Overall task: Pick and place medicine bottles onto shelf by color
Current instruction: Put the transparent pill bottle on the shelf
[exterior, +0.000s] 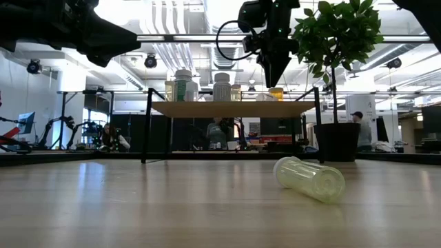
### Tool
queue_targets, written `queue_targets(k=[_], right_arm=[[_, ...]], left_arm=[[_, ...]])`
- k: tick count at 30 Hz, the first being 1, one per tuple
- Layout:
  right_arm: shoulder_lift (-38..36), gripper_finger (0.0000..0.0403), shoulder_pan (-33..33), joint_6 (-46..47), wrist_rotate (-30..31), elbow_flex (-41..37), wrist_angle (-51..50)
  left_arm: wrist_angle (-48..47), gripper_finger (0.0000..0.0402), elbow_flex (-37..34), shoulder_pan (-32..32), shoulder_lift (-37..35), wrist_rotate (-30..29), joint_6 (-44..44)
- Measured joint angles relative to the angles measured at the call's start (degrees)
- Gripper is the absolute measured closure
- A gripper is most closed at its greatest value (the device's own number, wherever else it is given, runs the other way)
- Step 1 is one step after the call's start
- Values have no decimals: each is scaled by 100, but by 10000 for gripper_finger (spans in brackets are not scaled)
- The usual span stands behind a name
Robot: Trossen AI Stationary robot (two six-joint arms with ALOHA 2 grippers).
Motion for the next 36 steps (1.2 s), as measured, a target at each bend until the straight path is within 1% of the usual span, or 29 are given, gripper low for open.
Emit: queue_targets(k=[6,17,23,26,28,33,36], right_arm=[[-1,209,-124,-124,-31,-50,153],[13,209,-213,-447,-51,-793,912],[-15,209,-218,-399,-59,-996,940],[-24,211,-213,-319,72,-1062,945],[-24,222,-161,-303,243,-1071,914],[-15,277,-9,-198,526,-979,837],[-16,278,60,-49,605,-884,793]], left_arm=[[-2,272,0,1,0,0,0],[-4,272,0,0,0,0,0],[-3,272,-2,-1,0,0,2],[-2,272,-2,-1,0,0,2],[-2,272,-4,0,0,0,2],[2,272,-2,1,-2,0,2],[6,272,0,1,-1,0,2]])
